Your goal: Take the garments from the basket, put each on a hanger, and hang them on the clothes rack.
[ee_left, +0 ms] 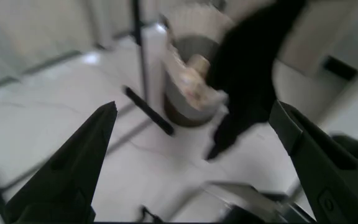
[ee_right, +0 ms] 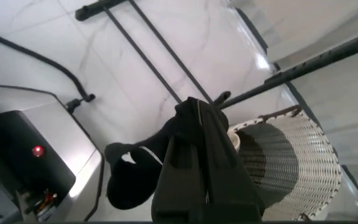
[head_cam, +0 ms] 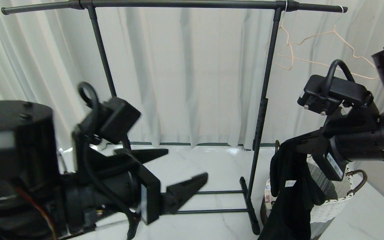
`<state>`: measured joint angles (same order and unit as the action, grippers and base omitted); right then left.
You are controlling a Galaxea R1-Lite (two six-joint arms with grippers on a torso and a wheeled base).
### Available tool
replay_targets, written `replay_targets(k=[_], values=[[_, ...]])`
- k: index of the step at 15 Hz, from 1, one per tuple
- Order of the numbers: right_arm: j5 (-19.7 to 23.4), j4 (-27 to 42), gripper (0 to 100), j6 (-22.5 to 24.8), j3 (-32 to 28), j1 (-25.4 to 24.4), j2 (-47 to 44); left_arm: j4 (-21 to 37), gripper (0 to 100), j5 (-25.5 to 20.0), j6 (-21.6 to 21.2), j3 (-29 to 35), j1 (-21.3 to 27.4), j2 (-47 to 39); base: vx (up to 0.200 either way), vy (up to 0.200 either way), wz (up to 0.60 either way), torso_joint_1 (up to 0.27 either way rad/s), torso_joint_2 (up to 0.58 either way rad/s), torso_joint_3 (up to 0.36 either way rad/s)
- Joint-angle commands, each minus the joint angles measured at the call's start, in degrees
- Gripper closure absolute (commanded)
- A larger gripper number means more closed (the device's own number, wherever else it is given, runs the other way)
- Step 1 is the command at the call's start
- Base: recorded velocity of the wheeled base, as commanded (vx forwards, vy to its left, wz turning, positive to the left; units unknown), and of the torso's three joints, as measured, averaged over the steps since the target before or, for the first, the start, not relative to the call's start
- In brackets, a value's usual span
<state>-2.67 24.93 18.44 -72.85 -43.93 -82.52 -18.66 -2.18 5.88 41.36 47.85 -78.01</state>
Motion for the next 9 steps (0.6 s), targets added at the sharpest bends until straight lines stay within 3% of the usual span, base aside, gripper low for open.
replay_targets(k=[1, 4, 7, 9], values=[[0.03, -0.06, 100, 0.1, -1.5, -1.94, -1.07, -0.41, 0, 0.6, 1.51, 0.3, 6.73, -9.71, 0.0, 0.0, 0.0, 0.0, 0.0, 0.0], [-0.05, -0.23, 100, 0.1, -2.56, -4.32, -2.47, -1.81, 0, 0.34, 1.68, 1.09, 8.14, -15.16, 0.0, 0.0, 0.0, 0.0, 0.0, 0.0], [-0.32, -1.99, 100, 0.1, -2.73, -7.74, -3.97, -8.67, 0, 0.16, 2.3, 1.53, 9.54, -21.57, 0.0, 0.0, 0.0, 0.0, 0.0, 0.0], [-0.93, -1.9, 100, 0.19, -2.91, -9.68, -4.67, -12.36, 0, 0.16, 4.93, 3.02, 9.46, -24.74, 0.0, 0.0, 0.0, 0.0, 0.0, 0.0]])
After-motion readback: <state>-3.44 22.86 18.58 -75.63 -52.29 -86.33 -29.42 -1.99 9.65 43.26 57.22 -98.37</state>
